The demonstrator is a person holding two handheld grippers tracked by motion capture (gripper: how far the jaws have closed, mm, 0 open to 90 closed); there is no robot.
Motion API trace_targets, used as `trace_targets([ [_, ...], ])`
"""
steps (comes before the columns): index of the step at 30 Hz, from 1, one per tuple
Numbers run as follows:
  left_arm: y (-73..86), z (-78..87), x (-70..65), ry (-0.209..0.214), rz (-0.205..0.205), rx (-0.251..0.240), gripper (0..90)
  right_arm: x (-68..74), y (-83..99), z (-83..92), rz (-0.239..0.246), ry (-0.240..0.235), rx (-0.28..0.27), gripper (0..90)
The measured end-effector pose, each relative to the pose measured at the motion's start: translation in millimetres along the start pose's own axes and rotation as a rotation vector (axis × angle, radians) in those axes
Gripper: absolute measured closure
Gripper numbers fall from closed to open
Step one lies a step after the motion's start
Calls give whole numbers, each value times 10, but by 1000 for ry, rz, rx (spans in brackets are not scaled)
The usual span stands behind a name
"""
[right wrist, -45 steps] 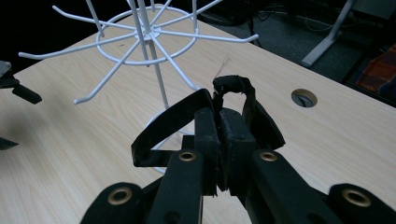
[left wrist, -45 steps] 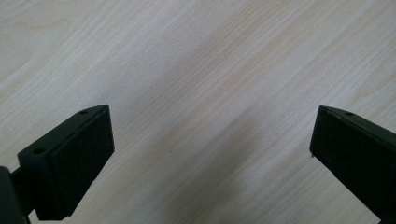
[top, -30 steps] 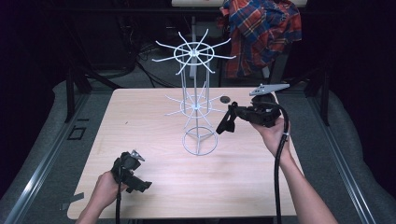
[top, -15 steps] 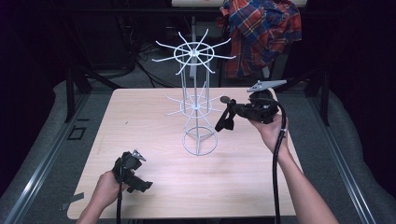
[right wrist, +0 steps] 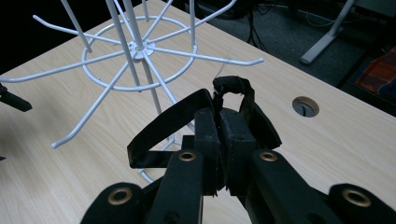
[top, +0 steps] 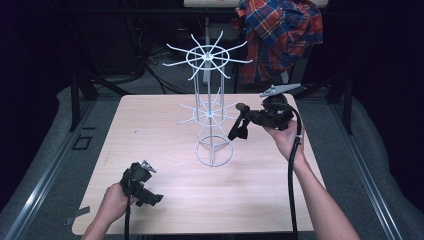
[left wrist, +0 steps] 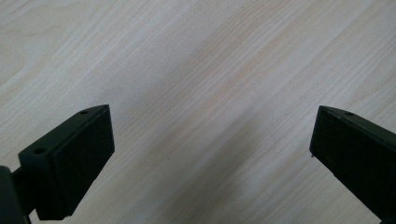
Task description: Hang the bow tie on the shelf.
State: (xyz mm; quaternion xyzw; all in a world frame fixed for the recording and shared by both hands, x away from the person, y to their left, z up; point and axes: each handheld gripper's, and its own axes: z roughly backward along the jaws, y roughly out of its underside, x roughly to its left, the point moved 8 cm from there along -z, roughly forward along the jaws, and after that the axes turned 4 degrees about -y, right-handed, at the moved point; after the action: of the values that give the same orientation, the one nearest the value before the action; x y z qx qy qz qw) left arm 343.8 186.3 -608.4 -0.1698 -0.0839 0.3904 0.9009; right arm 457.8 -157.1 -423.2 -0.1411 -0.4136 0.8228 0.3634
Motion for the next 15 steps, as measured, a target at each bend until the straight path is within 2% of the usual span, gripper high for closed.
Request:
trace_targets([
  [7, 0, -1, -3, 0, 0, 2, 0, -20, 31, -67, -21, 0, 2, 864],
  [10, 0, -2, -3, 0, 0, 2, 0, -54, 54, -75, -49, -9, -9, 864],
  [15, -1, -2, -2, -1, -1, 3, 0, -52, 137, -147, -50, -8, 24, 863],
])
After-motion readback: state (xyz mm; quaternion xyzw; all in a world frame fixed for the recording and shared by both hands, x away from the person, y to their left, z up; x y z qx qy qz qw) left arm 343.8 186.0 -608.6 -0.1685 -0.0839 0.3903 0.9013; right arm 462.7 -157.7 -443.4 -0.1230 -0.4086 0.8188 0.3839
